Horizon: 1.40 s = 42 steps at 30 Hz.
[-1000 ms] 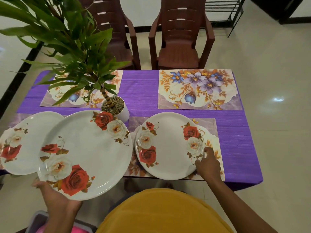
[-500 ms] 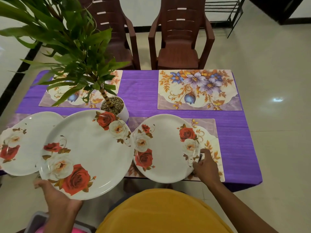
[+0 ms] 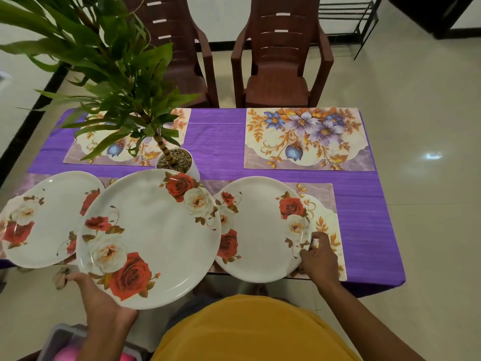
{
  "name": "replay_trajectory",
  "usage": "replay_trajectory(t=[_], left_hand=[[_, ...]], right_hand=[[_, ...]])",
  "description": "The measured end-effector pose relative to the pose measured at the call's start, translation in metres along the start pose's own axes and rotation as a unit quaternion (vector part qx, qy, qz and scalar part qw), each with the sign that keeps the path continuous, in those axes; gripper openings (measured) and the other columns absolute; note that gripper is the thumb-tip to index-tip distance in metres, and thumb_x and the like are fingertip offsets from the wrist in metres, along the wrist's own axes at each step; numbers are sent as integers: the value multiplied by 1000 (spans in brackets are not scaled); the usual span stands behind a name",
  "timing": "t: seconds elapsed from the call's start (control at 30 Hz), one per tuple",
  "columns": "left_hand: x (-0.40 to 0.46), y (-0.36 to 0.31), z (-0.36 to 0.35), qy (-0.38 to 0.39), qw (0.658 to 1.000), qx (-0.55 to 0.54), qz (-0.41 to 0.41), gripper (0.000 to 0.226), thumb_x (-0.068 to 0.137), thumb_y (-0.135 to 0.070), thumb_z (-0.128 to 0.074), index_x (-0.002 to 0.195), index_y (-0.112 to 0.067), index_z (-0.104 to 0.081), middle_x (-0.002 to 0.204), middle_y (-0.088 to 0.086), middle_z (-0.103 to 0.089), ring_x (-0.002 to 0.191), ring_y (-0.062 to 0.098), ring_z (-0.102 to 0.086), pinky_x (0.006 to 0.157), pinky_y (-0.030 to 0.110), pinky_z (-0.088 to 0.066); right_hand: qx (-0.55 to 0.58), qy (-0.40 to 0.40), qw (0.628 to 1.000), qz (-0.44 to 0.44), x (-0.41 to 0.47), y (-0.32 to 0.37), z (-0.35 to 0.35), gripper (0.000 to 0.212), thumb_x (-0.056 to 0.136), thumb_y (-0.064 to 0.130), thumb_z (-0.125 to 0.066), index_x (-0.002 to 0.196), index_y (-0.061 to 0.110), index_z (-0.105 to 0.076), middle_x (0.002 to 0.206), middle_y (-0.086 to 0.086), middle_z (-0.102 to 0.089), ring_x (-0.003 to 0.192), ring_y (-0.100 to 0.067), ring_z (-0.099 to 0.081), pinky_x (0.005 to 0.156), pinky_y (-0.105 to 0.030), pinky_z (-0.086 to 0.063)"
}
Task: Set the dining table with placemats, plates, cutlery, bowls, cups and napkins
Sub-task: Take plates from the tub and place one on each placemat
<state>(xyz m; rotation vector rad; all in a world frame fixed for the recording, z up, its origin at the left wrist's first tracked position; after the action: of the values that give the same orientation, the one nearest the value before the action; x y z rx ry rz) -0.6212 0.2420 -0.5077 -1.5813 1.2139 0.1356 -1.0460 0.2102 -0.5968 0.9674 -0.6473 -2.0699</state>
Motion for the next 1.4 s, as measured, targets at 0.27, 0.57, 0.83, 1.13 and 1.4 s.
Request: replay_trajectory(t=[0.27, 0.57, 0.83, 1.13, 1.4], left_hand=[[0, 3, -14, 69, 997, 35, 18, 84, 87, -93, -30, 143, -39, -60, 137, 7, -69, 112, 33, -72, 84, 69, -55], [30, 28, -47, 173, 945, 153, 232, 91, 89, -88, -34, 121, -14, -77, 118, 23, -73, 101, 45, -74, 76, 64, -60], [27, 56, -92, 214, 908, 218, 286, 92, 77, -78, -62, 136, -8, -67, 122, 24, -73, 106, 49, -71, 86, 72, -55], [-5, 82, -153, 212, 927, 260, 166, 45, 101, -50, -52, 123, -13, -63, 121, 20, -73, 80, 33, -74, 52, 43, -61], [-50, 166, -185, 231, 938, 170, 196, 62, 95, -69, -51, 145, -33, -59, 139, 11, -67, 125, 40, -65, 104, 65, -50]], right_hand=[[-21, 19, 999, -21, 1, 2, 3, 41, 93, 21, -72, 124, 23, -45, 113, -8, -68, 89, -21, -67, 74, -43, -62], [39, 10, 999, 24, -12, 56, 9, 20, 102, 34, -61, 116, 20, -62, 92, 2, -73, 79, -15, -68, 63, -27, -48], [256, 67, 963, -49, -19, 94, 5, 39, 98, 65, -49, 113, 34, -67, 109, 1, -76, 102, -20, -72, 94, -44, -58], [280, -68, 950, -121, -9, 69, 73, 52, 103, 59, -42, 89, 18, -71, 75, -1, -75, 73, -16, -70, 60, -28, -52], [305, -28, 944, -124, 49, 33, 150, 69, 101, 65, -42, 99, 5, -75, 82, -19, -77, 70, -31, -75, 70, -40, -61]])
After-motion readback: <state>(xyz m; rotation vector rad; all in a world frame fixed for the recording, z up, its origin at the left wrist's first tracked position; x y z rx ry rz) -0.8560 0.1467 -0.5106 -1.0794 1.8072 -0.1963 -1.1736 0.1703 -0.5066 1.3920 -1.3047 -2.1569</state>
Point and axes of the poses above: each hand's wrist, its own x-axis towards the middle knuckle, its own z-axis out of the back of the hand, y = z × x, the point moved 3 cm from there along x, towards the middle knuckle
